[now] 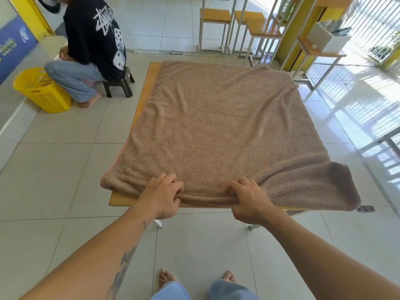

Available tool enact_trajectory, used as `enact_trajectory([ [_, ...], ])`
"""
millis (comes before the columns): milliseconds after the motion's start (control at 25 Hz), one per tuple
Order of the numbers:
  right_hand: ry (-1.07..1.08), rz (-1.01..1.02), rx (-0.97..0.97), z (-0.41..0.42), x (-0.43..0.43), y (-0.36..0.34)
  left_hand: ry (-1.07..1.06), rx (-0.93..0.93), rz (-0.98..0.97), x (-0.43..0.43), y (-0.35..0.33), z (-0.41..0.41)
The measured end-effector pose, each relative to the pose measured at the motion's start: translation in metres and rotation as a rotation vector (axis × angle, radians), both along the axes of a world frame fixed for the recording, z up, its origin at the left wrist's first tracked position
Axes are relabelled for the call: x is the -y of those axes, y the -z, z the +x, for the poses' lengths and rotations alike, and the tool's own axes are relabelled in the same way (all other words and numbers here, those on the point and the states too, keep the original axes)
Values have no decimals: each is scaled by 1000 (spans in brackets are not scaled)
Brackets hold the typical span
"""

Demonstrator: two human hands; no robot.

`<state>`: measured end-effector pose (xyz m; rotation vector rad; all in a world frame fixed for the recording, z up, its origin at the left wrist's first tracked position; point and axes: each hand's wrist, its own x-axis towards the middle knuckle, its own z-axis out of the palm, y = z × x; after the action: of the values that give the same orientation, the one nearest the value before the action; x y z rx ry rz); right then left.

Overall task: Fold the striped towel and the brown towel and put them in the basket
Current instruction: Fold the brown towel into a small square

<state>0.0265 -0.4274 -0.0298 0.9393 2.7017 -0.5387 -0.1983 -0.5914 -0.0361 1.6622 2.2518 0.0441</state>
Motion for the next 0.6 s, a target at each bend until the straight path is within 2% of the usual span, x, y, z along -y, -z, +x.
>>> enact_trajectory([
  [120,47,198,165,36,-17,-3,-103,-36,-112,-14,-8,10],
  [280,117,308,49,89,-54,-6,-262,-166,-314,-41,-26,44],
  [360,226,318,8,122,-81,-8,-280,-152,-257,-65,-28,81],
  [440,292,271,56,163,-113,-8,-206,-107,-103,-98,-26,131],
  [520,263,205,137,206,-141,-6,-135,-58,21,-134,-23,191],
  [600,207,137,120,235,-159,-4,-118,-22,41,-164,-16,242],
])
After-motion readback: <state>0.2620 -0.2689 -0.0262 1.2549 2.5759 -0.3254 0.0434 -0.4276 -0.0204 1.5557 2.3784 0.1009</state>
